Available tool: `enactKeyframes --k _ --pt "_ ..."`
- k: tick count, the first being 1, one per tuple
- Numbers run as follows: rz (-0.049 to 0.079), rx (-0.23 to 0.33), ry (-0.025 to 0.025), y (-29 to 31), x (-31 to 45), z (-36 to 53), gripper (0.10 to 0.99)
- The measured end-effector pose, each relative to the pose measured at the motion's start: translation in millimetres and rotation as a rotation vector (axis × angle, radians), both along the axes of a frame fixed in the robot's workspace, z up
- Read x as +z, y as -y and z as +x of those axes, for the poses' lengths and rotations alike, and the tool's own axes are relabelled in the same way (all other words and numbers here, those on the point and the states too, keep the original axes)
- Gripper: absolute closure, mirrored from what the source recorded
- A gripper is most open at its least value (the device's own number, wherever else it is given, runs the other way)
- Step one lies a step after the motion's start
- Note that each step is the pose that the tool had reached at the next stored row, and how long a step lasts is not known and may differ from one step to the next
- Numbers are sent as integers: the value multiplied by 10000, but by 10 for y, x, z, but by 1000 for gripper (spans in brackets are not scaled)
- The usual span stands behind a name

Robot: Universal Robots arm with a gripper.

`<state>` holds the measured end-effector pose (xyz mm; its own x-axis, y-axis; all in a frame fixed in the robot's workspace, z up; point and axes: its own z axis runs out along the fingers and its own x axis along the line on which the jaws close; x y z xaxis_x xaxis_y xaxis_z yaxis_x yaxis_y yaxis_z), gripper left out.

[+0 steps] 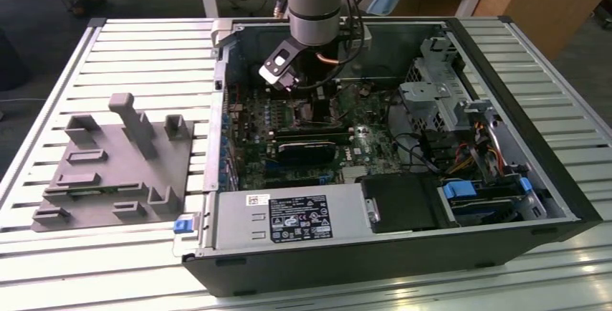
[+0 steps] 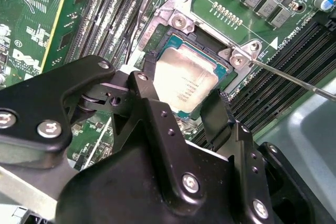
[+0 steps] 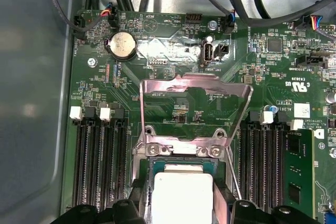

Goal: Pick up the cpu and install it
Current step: 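Place the cpu into insertion slot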

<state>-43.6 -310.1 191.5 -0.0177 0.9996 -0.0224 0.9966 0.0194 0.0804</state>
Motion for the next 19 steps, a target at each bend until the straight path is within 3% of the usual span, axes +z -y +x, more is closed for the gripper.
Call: enactKeyframes --k 14,15,16,19 --pt "-1 -2 0 0 94 0 486" --pt "0 -1 0 0 103 0 545" --pt "-1 -1 -2 0 112 0 545" --pt "-2 -2 -2 0 144 0 722"
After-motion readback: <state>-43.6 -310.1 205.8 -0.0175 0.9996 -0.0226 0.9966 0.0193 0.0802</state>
